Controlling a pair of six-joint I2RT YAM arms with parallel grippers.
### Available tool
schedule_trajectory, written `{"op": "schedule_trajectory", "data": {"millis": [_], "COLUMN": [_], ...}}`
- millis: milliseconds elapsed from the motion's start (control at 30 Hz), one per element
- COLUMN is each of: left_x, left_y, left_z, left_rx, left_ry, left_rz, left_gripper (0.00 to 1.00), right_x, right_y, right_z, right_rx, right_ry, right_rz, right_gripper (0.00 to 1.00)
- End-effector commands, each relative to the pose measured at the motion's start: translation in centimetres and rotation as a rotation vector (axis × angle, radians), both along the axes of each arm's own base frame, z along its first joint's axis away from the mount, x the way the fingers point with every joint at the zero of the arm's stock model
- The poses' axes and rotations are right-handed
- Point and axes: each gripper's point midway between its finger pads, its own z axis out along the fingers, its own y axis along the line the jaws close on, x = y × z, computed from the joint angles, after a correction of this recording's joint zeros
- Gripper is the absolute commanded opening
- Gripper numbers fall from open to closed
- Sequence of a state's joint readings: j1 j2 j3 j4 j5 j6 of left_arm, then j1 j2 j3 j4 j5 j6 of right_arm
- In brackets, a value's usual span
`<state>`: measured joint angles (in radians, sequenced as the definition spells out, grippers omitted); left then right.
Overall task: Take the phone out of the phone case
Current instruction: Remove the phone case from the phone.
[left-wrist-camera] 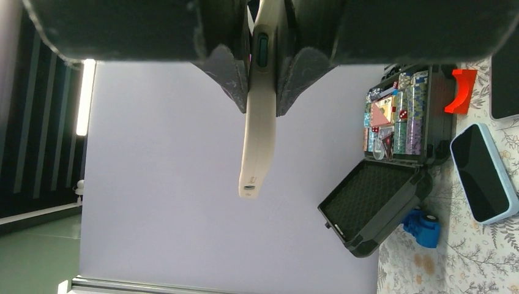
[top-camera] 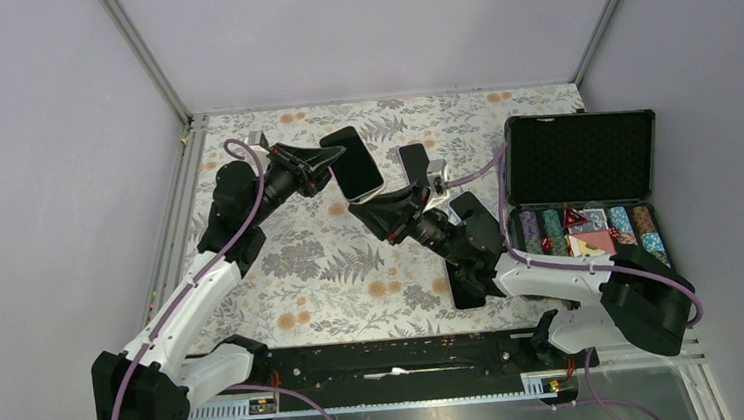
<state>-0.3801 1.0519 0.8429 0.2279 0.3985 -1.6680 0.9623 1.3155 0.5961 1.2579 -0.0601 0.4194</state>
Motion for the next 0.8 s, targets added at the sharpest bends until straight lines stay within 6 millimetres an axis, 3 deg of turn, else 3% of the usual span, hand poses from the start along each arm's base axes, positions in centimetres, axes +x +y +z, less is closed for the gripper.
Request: {"op": "schedule_trajectory", "data": {"millis": [0, 67, 233, 300, 533, 767], "left_x": [-2.6, -2.5, -2.0, -1.8, -1.8, -2.4], "left_y": [-0.1, -0.1, -0.1, -0.1, -0.4, -0.5], "left_z": [7.4, 7.2, 6.4, 6.1, 5.6, 6.4], "left_rx": [-0.122, -0.116, -0.088, -0.081, -0.061, -0.064], "left_ry": [-0.15, -0.15, -0.158, -0.163, -0.183, -0.233], "left_rz": [-0.075, -0.069, -0.049, -0.046, -0.059, -0.092], "left_gripper": [0.0, 0.0, 0.0, 0.0, 0.0, 0.0], "right_x": [3.7, 3.4, 1.7, 0.8, -1.4, -0.5], "right_y": [-1.9, -2.2, -2.8, -3.0, -4.3, -6.4], "right_z": [-6.4, -5.9, -3.9, -2.8, -0.2, 2.9], "right_rx": [-0.198, -0.16, -0.077, -0.065, -0.055, 0.022], "right_ry": [0.072, 0.083, 0.103, 0.092, 0.099, 0.253], "right_rz": [-0.209, -0.207, -0.138, -0.103, -0.04, 0.023], "right_gripper": [0.2, 0.27, 0.65, 0.76, 0.92, 0.92]}}
